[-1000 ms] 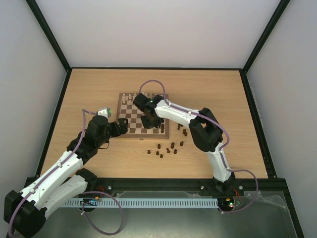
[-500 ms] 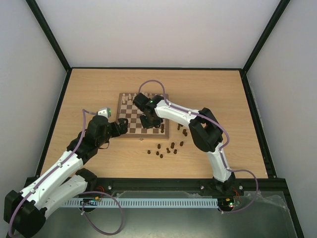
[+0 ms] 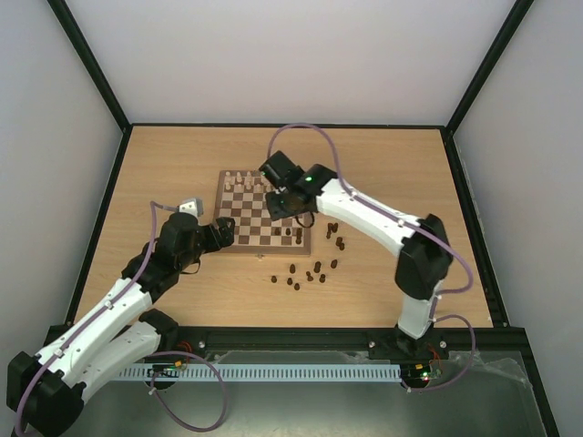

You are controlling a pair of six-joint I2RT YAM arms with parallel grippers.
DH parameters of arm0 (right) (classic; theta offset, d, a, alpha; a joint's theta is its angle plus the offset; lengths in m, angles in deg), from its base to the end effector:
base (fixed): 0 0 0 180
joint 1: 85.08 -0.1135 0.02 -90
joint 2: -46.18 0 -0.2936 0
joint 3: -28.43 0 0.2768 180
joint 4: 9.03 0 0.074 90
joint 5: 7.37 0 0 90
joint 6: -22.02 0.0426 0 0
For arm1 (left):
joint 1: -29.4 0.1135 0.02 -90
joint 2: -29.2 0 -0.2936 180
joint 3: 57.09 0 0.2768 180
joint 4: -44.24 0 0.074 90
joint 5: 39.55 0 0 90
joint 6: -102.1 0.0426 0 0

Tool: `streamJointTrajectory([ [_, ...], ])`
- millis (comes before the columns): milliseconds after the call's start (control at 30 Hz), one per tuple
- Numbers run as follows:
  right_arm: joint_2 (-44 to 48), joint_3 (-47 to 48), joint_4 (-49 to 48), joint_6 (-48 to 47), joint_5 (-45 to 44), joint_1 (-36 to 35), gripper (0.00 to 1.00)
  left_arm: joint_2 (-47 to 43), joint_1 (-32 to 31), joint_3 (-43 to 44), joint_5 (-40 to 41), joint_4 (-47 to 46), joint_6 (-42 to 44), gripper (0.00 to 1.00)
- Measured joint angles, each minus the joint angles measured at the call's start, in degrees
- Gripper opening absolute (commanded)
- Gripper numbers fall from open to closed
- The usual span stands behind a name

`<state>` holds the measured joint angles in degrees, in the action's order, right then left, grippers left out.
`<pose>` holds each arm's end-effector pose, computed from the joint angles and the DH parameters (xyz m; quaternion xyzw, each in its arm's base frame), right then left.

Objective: Set up the chess pieces on the board
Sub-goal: Pick up the chess piece at the center of the board.

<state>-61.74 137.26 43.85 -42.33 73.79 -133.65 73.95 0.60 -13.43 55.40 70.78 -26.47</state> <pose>0.3084 0.3395 0.3058 -0.1627 0.9288 0.1379 0.3030 0.1695 -0.0890 0.2609 -0.0951 0.8497 -0.2562 0.4510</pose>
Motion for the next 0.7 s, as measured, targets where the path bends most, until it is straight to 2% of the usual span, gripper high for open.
streamJointTrajectory([
  [100, 6.32, -4.28, -1.31, 0.11, -0.87, 1.68, 0.48, -0.24, 0.0, 0.0, 0.0, 0.48, 0.0, 0.99],
  [167, 9.86, -9.44, -1.77, 0.28, -1.6, 5.53, 0.48, -0.35, 0.0, 0.0, -0.02, 0.55, 0.0, 0.99],
  [367, 10.84, -20.96, -1.68, 0.35, -3.3, 16.52, 0.44, -0.37, 0.0, 0.0, -0.39, 0.59, 0.02, 0.99],
  [533, 12.33, -25.44, -3.02, 0.46, -1.88, 15.67, 0.43, -0.68, 0.0, 0.0, -0.39, 0.96, 0.02, 0.99],
  [700, 18.71, -27.47, -2.78, 1.62, -2.23, 8.92, 0.44, -1.03, 0.0, 0.0, -0.39, 1.01, 0.02, 0.99],
])
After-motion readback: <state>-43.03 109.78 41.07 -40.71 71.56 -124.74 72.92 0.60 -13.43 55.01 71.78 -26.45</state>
